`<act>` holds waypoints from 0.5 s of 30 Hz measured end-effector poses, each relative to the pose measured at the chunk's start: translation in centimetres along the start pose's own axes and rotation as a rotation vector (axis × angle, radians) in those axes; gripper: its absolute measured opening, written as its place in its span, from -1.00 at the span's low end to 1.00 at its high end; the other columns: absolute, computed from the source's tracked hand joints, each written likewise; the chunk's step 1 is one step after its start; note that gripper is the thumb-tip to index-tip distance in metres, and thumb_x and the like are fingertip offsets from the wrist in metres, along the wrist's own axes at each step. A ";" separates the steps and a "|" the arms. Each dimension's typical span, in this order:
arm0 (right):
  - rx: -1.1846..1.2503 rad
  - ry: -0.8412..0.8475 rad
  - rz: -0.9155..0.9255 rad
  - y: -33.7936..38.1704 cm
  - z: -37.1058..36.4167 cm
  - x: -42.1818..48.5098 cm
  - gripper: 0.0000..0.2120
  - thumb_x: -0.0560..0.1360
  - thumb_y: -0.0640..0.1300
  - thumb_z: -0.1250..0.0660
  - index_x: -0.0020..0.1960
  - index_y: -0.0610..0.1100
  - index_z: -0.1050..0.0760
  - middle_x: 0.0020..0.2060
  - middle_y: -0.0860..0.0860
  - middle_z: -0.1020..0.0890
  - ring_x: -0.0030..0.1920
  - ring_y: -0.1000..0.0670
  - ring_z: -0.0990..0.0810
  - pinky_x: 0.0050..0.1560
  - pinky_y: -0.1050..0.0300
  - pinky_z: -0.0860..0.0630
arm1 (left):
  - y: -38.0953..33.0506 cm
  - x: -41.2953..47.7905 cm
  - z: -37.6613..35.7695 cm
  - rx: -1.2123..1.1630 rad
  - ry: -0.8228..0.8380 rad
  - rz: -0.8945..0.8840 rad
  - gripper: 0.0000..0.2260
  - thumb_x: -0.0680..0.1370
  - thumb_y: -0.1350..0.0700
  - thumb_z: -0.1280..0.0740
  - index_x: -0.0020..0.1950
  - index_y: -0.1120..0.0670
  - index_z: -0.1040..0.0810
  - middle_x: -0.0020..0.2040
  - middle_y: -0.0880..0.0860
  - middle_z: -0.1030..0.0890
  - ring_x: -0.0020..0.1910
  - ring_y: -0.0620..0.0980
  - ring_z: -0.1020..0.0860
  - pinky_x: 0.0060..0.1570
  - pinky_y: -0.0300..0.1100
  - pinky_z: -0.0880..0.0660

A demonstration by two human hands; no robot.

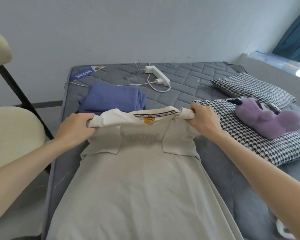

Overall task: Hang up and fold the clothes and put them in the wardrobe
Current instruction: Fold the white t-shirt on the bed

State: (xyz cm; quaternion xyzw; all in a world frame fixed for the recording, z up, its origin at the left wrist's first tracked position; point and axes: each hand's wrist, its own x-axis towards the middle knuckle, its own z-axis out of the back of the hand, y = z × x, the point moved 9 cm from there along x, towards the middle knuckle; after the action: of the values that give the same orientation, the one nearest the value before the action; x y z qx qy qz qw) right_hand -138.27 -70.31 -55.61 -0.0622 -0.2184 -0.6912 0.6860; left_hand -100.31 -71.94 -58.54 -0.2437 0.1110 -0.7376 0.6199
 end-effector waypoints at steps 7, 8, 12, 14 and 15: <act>-0.116 0.180 0.096 2.1 -0.2 -11.0 -0.76 0.38 -0.05 -0.40 -0.06 -0.04 -0.37 -0.23 0.01 -0.59 -0.20 -0.18 -0.59 -0.33 0.01 -0.39 | 1.5 -9.0 -2.6 0.041 0.170 -0.032 -0.60 0.40 0.25 -0.33 0.13 -0.15 -0.63 0.10 -0.08 -0.64 0.07 0.06 -0.57 -0.10 -0.09 -0.46; -0.153 0.205 0.115 2.2 -0.8 -12.6 -0.77 0.39 -0.08 -0.37 -0.04 -0.02 -0.35 -0.19 0.01 -0.60 -0.18 -0.19 -0.60 -0.34 0.03 -0.33 | 1.9 -10.2 -3.3 0.100 0.197 -0.038 -0.56 0.40 0.25 -0.30 0.17 -0.17 -0.61 0.16 -0.09 -0.62 0.13 0.05 -0.55 -0.10 -0.11 -0.43; -0.228 0.347 0.158 2.1 -4.2 -18.3 -0.81 0.42 -0.10 -0.28 -0.01 -0.03 -0.34 -0.14 0.07 -0.58 -0.15 -0.14 -0.58 -0.35 0.05 -0.29 | 2.7 -14.4 -6.4 0.242 0.282 -0.080 -0.50 0.44 0.24 -0.24 0.29 -0.20 -0.50 0.22 -0.17 -0.55 0.22 -0.03 -0.49 -0.06 -0.12 -0.42; -0.267 0.409 0.172 1.9 -5.6 -20.7 -0.82 0.41 -0.17 -0.22 -0.01 -0.05 -0.31 -0.13 0.06 -0.57 -0.16 -0.11 -0.56 -0.32 0.03 -0.33 | 2.9 -15.9 -7.4 0.252 0.294 -0.072 -0.49 0.44 0.24 -0.22 0.32 -0.20 -0.45 0.21 -0.18 -0.54 0.23 -0.04 -0.48 -0.03 -0.10 -0.44; -0.278 0.427 0.171 1.8 -6.0 -21.6 -0.81 0.39 -0.21 -0.21 -0.02 -0.06 -0.29 -0.13 0.06 -0.56 -0.16 -0.11 -0.56 -0.31 0.03 -0.35 | 2.9 -16.3 -7.5 0.239 0.276 -0.061 -0.50 0.45 0.24 -0.23 0.30 -0.21 -0.46 0.19 -0.17 -0.55 0.22 -0.03 -0.49 -0.03 -0.09 -0.45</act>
State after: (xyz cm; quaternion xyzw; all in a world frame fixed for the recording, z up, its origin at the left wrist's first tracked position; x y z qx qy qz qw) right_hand -134.15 -52.73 -68.96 -0.0266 0.0344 -0.6517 0.7572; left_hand -99.75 -57.74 -69.94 -0.0680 0.0991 -0.7904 0.6006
